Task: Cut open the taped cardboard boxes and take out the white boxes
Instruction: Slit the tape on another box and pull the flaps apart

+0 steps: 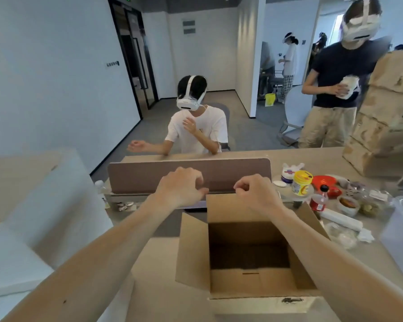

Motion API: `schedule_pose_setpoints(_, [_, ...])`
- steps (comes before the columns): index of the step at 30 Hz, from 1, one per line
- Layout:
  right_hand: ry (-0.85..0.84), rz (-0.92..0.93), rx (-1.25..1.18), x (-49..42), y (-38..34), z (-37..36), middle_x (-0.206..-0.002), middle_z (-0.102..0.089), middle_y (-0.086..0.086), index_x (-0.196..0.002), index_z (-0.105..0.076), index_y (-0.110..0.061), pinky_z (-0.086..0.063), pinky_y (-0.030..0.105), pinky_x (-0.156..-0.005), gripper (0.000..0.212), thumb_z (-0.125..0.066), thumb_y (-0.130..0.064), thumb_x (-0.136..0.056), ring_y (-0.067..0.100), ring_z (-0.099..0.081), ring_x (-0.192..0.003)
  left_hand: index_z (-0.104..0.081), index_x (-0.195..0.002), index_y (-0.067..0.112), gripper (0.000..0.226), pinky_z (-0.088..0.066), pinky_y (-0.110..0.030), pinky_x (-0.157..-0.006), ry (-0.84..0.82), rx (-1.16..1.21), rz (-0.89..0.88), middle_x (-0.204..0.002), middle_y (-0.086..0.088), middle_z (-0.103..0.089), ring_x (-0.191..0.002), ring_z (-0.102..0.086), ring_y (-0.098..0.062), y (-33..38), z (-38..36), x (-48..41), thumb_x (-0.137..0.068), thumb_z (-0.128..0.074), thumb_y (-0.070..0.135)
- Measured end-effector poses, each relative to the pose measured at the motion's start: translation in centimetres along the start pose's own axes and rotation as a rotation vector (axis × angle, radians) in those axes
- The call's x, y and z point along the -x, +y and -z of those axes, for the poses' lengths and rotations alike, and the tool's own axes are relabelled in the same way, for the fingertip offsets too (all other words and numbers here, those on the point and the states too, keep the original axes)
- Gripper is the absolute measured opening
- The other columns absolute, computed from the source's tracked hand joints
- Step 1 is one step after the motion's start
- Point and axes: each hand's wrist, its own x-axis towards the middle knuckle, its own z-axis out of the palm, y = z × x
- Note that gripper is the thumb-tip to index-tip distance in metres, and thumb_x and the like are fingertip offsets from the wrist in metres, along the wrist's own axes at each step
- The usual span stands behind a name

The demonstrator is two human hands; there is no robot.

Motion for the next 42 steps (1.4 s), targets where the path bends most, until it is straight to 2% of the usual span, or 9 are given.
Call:
schedule_pose_setpoints(4, [-0.045, -0.167, 0.059, 1.3, 9.0, 0.9, -0.088, -0.073, -0.002, -0.091, -0.077, -0.021, -0.059, 0.041, -0.076, 0.018, -0.059, -0.018, -0.089, 0.016, -0.066, -0.081, -0.066, -0.110, 0.028, 0.027, -0.051, -0.035, -0.082, -0.111, 0.008, 0.037, -0.107, 0.005, -0.065, -0.097, -0.061, -0.020, 1.1, -6.6, -2.6, -0.092, -0.060, 0.047])
schedule_pose_setpoints(10, [-0.045, -0.346, 0.126, 3.0, 20.3, 2.3, -0.092, -0.070, -0.001, -0.091, -0.074, -0.025, -0.057, 0.043, -0.079, 0.015, -0.061, -0.023, -0.084, 0.019, -0.065, -0.088, -0.064, -0.115, 0.028, 0.028, -0.047, -0.038, -0.094, -0.224, 0.013, 0.208, -0.124, 0.006, -0.060, -0.115, -0.057, -0.021, -1.2, -15.0, -4.7, -0.090, -0.061, 0.042])
schedule_pose_setpoints(16, [-0.026, -0.529, 0.176, 3.7, 27.6, 1.7, -0.114, -0.065, 0.003, -0.124, -0.059, -0.024, -0.057, 0.042, -0.081, 0.036, -0.056, -0.042, -0.093, 0.022, -0.062, -0.099, -0.016, -0.153, 0.038, 0.082, -0.043, -0.055, -0.104, -0.223, 0.046, 0.483, -0.160, -0.014, -0.015, -0.132, -0.045, -0.041, -4.5, -19.5, -4.7, -0.088, -0.065, 0.049])
schedule_pose_setpoints(20, [-0.128, -0.635, -0.055, 3.8, 29.2, 0.6, -0.115, -0.065, 0.003, -0.125, -0.058, -0.024, -0.056, 0.044, -0.086, 0.037, -0.040, -0.046, -0.102, 0.020, -0.063, -0.097, 0.001, -0.156, 0.028, 0.098, -0.050, -0.046, -0.094, -0.209, 0.193, 0.553, -0.152, -0.017, -0.040, -0.123, -0.055, -0.039, -5.5, -21.5, -4.1, -0.088, -0.067, 0.051])
schedule_pose_setpoints(25, [-0.239, -0.697, -0.536, 4.8, 26.6, 0.0, -0.094, -0.062, 0.012, -0.111, -0.063, -0.023, -0.053, 0.032, -0.056, 0.041, -0.030, -0.046, -0.105, 0.021, -0.060, -0.071, -0.011, -0.153, 0.034, 0.074, -0.050, -0.045, -0.094, -0.074, 0.410, 0.562, -0.146, -0.011, -0.049, -0.114, -0.060, -0.037, -4.2, -21.1, -4.1, -0.096, -0.052, 0.054])
schedule_pose_setpoints(31, [-0.284, -0.584, -0.388, 6.8, 25.9, -3.6, -0.084, -0.060, 0.011, -0.116, -0.065, -0.021, -0.047, 0.025, -0.055, 0.022, -0.049, -0.021, -0.102, 0.015, -0.055, -0.065, -0.028, -0.147, 0.035, 0.049, -0.055, -0.031, -0.078, -0.219, 0.834, 0.446, -0.125, 0.001, -0.064, -0.090, -0.071, -0.020, -1.5, -21.8, -3.4, -0.103, -0.026, 0.054])
schedule_pose_setpoints(33, [-0.270, -0.477, -0.224, 7.8, 26.5, -3.9, -0.080, -0.061, 0.008, -0.117, -0.067, -0.020, -0.041, 0.014, -0.060, 0.024, -0.063, -0.019, -0.094, 0.010, -0.051, -0.067, -0.033, -0.147, 0.030, 0.045, -0.047, -0.023, -0.081, -0.306, 0.736, 0.352, -0.131, 0.004, -0.061, -0.102, -0.062, -0.010, -1.6, -23.2, -2.8, -0.105, -0.032, 0.046])
schedule_pose_setpoints(37, [-0.192, -0.515, -0.115, 9.9, 27.7, -4.2, -0.082, -0.049, -0.008, -0.124, -0.062, -0.017, -0.035, 0.017, -0.065, 0.049, -0.080, -0.023, -0.079, 0.007, -0.046, -0.075, -0.045, -0.128, 0.042, 0.037, -0.047, -0.034, -0.099, -0.353, 0.588, 0.308, -0.129, 0.004, -0.051, -0.113, -0.053, -0.015, -3.0, -26.1, -1.4, -0.095, -0.062, 0.042])
schedule_pose_setpoints(42, [-0.293, -0.696, -0.072, 11.9, 28.9, -5.3, -0.105, -0.052, 0.005, -0.140, -0.043, -0.020, -0.036, 0.031, -0.081, 0.076, -0.081, -0.040, -0.077, 0.018, -0.049, -0.095, -0.041, -0.136, 0.032, 0.073, -0.044, -0.034, -0.100, -0.396, 0.633, 0.322, -0.134, -0.001, -0.042, -0.125, -0.046, -0.022, -3.6, -28.7, 0.4, -0.077, -0.082, 0.043])
